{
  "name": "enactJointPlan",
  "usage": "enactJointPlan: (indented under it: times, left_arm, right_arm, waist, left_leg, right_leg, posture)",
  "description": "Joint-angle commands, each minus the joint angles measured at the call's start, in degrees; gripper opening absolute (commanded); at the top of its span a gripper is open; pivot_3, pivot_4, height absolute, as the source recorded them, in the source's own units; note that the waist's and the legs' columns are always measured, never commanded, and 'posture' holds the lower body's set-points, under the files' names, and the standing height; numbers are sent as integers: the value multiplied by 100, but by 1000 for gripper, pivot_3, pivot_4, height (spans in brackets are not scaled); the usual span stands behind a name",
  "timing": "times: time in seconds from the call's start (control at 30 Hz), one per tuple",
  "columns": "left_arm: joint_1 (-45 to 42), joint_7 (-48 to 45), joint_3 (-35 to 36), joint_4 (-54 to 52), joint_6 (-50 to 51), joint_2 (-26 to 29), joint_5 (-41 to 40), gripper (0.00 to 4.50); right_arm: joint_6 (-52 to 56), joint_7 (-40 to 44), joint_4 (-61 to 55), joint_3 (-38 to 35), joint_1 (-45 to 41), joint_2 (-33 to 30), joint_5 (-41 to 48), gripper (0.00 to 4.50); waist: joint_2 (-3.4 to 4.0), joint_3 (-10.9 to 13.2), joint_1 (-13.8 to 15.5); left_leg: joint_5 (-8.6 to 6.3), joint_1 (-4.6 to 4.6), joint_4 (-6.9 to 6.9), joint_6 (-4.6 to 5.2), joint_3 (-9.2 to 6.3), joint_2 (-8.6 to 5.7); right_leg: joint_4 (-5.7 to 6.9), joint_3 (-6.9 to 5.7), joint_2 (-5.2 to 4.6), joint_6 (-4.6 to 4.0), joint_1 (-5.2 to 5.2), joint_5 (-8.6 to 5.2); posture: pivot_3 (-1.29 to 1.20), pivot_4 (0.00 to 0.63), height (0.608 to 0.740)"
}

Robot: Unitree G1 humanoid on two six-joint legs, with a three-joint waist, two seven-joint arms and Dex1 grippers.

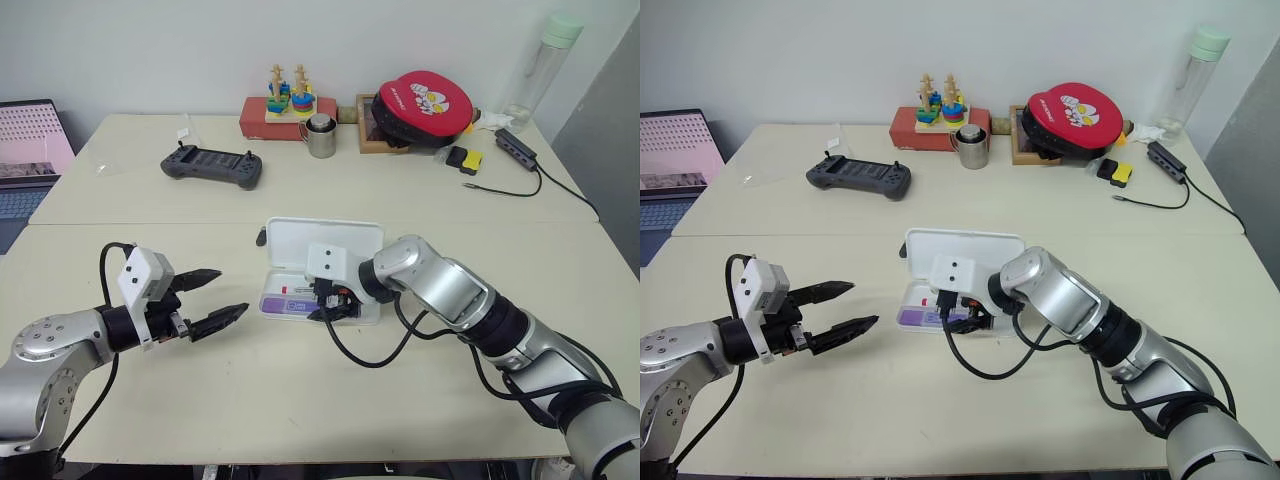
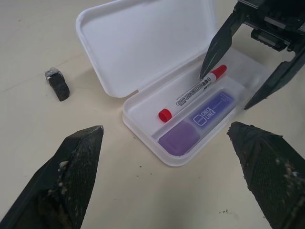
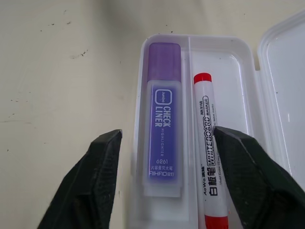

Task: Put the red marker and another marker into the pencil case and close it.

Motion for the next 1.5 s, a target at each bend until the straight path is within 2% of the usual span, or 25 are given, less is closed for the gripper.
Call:
enactJointPlan:
  times: [0.03,0.07,0.23,0.4,0.53,0.9,1.13,1.33,1.5]
  left_arm:
    - [-383,400,197,177,130,-179,-198,4500]
    - [-507,561,232,272,194,-246,-224,4500]
    - [-1420,1731,115,1340,206,-463,417,4500]
    - [-2030,1946,-359,2060,36,-600,863,4500]
    - [-2370,1805,-769,2558,-181,-617,1190,4500]
    - [-3473,1530,-1708,4022,-639,-1201,1829,4500]
    - [-4122,1675,-1857,5088,-973,-1514,2198,4500]
    - [-4375,1664,-1821,5489,-1127,-1621,2296,4500]
    - [-4311,1626,-1774,5447,-1088,-1667,2276,3633]
  right_arm:
    - [-150,133,-327,-538,-19,54,274,4171]
    - [-193,150,-408,-733,-7,99,417,4443]
    - [-72,-83,-681,-2192,-175,589,1349,4483]
    - [-63,-324,-688,-2708,-387,571,1501,4483]
    - [-116,-542,-609,-2829,-428,532,1484,4483]
    - [-135,-945,-697,-2912,-453,420,1503,4483]
    - [-58,-1093,-801,-2958,-426,358,1567,4483]
    - [-12,-1154,-845,-2998,-395,308,1596,4483]
    - [2,-1172,-860,-3011,-365,278,1621,4500]
  waist:
    - [0,0,8]
    - [0,0,11]
    - [0,0,7]
    - [-4,-3,-7]
    - [-4,-3,-22]
    - [-7,-4,-53]
    - [-7,-4,-75]
    - [-7,-5,-84]
    - [-8,-5,-84]
  left_leg:
    - [0,0,0,0,-1,0]
    - [0,-1,2,0,-3,0]
    - [0,2,1,0,-2,-1]
    - [1,10,3,-2,0,-12]
    - [1,8,2,-2,0,-11]
    - [1,8,9,-1,6,-14]
    - [1,6,11,-1,7,-16]
    - [1,6,12,-1,9,-17]
    - [1,6,12,-1,9,-17]
  right_leg:
    - [0,0,0,0,0,0]
    - [0,-1,0,0,1,0]
    - [4,-2,0,0,0,0]
    - [21,-9,0,-2,-2,2]
    - [25,-9,-2,-2,-7,2]
    - [49,-5,-6,-2,-15,2]
    - [56,-6,-9,-2,-20,2]
    - [59,-4,-10,-2,-22,2]
    - [61,-3,-10,-2,-24,2]
  posture:
    - [0,150,740]
    - [0,150,740]
    - [0,150,740]
    - [0,150,740]
    - [0,150,740]
    - [0,150,740]
    - [0,150,740]
    - [0,150,740]
    - [0,150,740]
